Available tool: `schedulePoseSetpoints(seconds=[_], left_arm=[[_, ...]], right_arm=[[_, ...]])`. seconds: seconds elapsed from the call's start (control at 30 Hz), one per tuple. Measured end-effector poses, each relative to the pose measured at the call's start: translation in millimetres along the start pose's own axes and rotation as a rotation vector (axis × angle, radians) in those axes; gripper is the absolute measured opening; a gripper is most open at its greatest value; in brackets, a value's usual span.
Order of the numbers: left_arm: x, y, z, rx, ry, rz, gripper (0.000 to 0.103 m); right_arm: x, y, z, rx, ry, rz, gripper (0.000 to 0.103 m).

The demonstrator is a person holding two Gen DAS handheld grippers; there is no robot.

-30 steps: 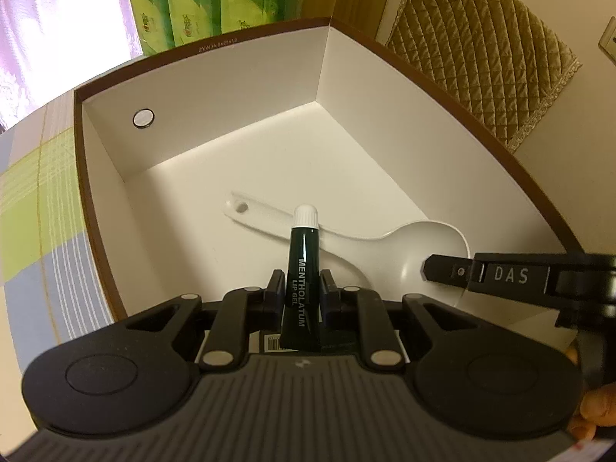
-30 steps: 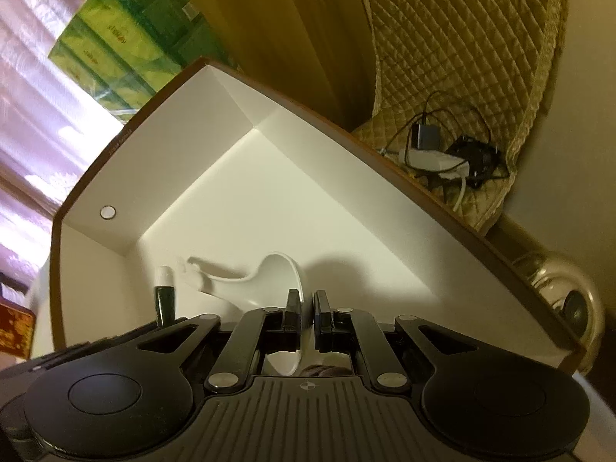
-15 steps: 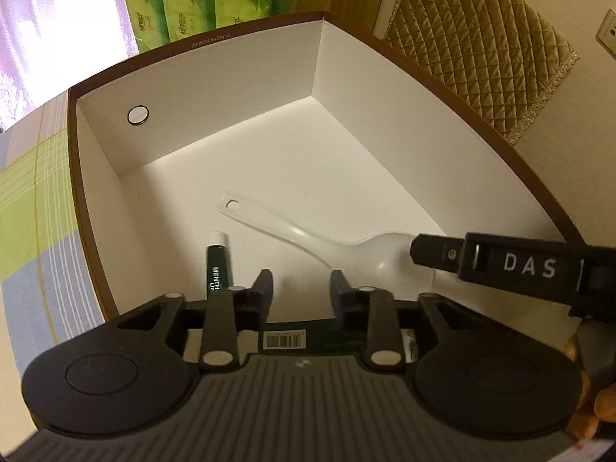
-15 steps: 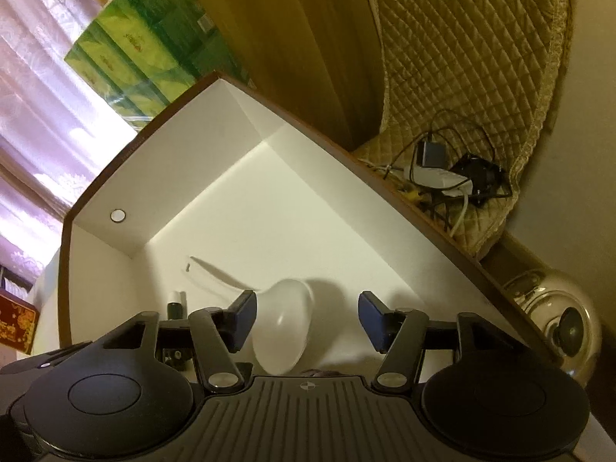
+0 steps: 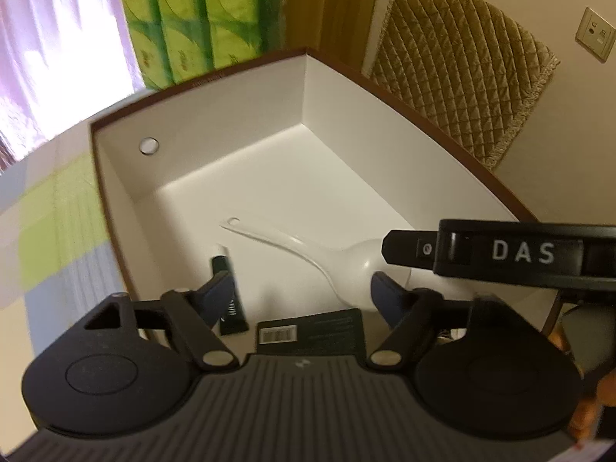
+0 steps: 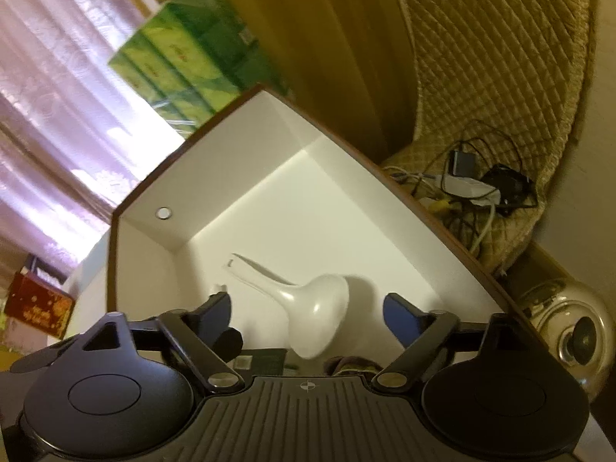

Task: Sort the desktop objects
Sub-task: 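Open both tools to release the spoon and tube into the box, then withdraw both tools from the box toward the remaining table items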

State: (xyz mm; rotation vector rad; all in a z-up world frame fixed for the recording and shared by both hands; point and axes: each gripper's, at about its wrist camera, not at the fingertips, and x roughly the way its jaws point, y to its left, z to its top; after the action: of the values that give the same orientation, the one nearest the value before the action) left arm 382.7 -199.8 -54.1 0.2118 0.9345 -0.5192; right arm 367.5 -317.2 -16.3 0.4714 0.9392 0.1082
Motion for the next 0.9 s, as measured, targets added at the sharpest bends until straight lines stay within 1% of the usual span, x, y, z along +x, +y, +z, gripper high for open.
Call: schedulePoseSetpoints(seconds=[0.1, 0.2, 0.37, 0.43, 0.5, 0.73, 0.9], left_arm=[[-11.0, 4.1, -3.2, -0.022, -0.014, -0.003, 0.077], [-23.1, 8.7, -8.5, -0.046, -0.024, 0.013, 0.081], [-47.8, 13.9, -15.7, -0.082, -0.056, 0.020, 0.085], [-57.2, 13.4, -19.7, -0.090, -0.062, 0.033, 0.093], [-67.5, 11.0, -24.5, -0.082, -0.078, 0.049, 0.093], [-103.0, 7.4, -45.1, -0.105, -0.129, 0.043, 0.093], [-125.2, 1.6, -67.7, -0.126, -0.143, 0.034, 0.093]], right_arm=[[-8.7, 4.8, -1.5, -0.020, -0.008, 0.018, 0.093], [-16.6, 10.3, -3.7, -0.060, -0.010, 0.038, 0.097], [-30.9, 20.6, -11.3, -0.114, -0.037, 0.052, 0.100], [-38.1, 24.0, -15.4, -0.143, -0.060, 0.055, 0.101], [-45.3, 26.0, -20.3, -0.175, -0.082, 0.057, 0.101], [-66.1, 29.8, -37.4, -0.249, -0.117, 0.067, 0.101], [-85.2, 31.7, -55.5, -0.356, -0.145, 0.109, 0.101]])
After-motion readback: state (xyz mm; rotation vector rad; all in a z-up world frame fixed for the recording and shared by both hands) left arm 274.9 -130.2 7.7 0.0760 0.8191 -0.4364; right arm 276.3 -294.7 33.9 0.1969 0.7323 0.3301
